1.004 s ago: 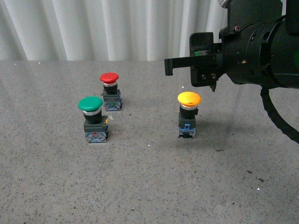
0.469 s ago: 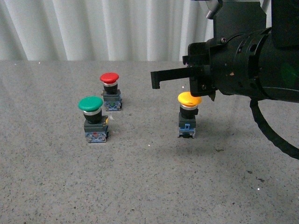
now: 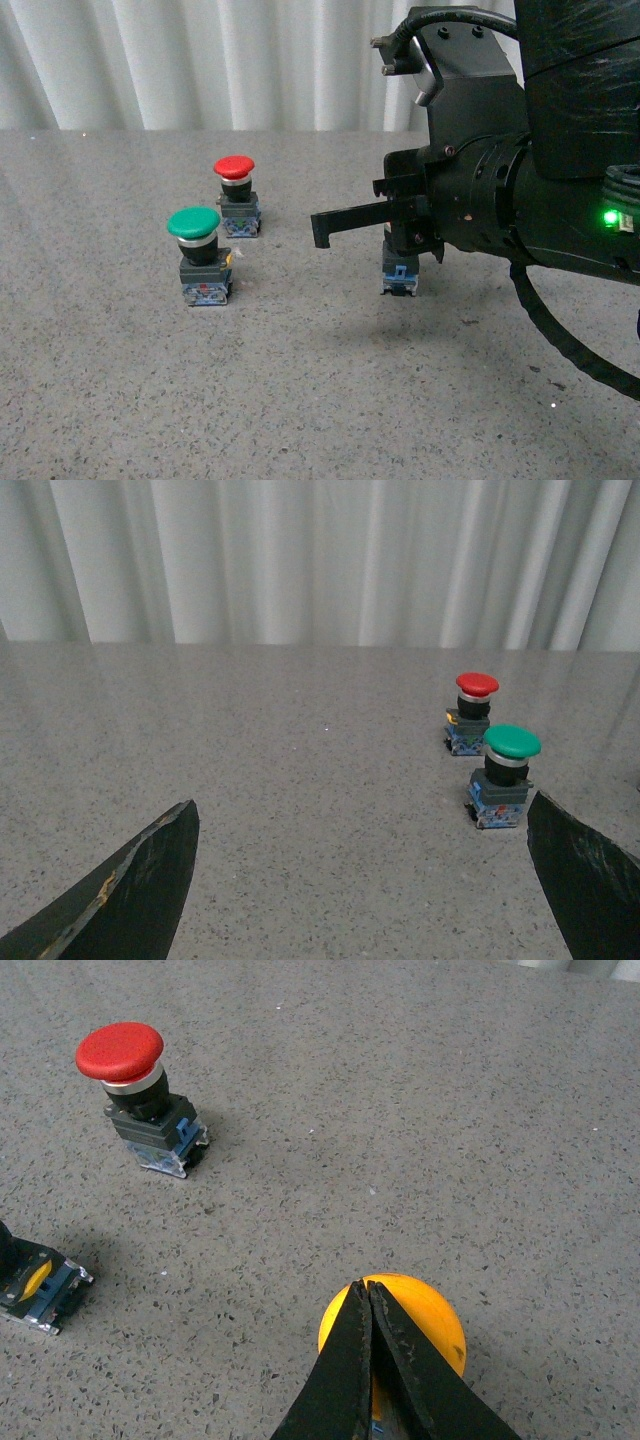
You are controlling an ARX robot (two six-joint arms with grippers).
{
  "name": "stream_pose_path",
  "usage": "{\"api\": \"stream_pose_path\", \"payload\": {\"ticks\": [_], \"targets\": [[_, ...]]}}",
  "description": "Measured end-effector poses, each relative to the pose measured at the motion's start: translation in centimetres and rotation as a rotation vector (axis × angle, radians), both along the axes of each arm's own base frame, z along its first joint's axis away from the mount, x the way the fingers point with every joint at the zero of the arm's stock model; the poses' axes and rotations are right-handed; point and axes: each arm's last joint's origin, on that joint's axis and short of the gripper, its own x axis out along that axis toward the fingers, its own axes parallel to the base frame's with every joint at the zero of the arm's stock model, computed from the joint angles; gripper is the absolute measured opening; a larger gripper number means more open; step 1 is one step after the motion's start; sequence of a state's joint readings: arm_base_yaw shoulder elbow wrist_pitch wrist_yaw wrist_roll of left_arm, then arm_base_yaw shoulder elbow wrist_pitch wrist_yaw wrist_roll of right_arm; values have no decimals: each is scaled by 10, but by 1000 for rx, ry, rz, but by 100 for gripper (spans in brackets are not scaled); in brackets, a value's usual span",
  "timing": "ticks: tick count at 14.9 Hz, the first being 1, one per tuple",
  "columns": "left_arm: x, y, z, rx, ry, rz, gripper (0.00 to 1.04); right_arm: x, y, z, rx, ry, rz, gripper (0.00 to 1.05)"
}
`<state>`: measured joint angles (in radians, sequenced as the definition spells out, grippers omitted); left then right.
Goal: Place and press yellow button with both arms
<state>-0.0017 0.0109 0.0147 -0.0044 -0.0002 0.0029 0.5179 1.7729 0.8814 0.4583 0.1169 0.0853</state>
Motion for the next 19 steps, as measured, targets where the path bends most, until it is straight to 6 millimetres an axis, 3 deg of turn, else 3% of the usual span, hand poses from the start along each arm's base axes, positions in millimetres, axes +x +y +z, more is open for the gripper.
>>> {"api": "stream_pose_path", "payload": {"ticks": [8, 12, 13, 14, 17, 19], "targets": [[0, 0, 0, 0, 0, 0, 98, 3, 1, -8, -43, 49, -22, 2], [0, 0, 0, 0, 0, 0, 98, 0, 0, -2, -6, 3, -16, 2], [0, 0, 0, 0, 0, 0, 98, -2, 1, 2, 3, -10, -19, 2], [0, 0, 0, 0, 0, 0, 98, -4, 5, 27, 90, -110, -39, 2], [0, 0, 0, 0, 0, 0, 98, -14, 4, 70, 252, -208, -48, 2], [0, 0, 0, 0, 0, 0, 98, -27, -4, 81, 312, -215, -51, 2]]}}
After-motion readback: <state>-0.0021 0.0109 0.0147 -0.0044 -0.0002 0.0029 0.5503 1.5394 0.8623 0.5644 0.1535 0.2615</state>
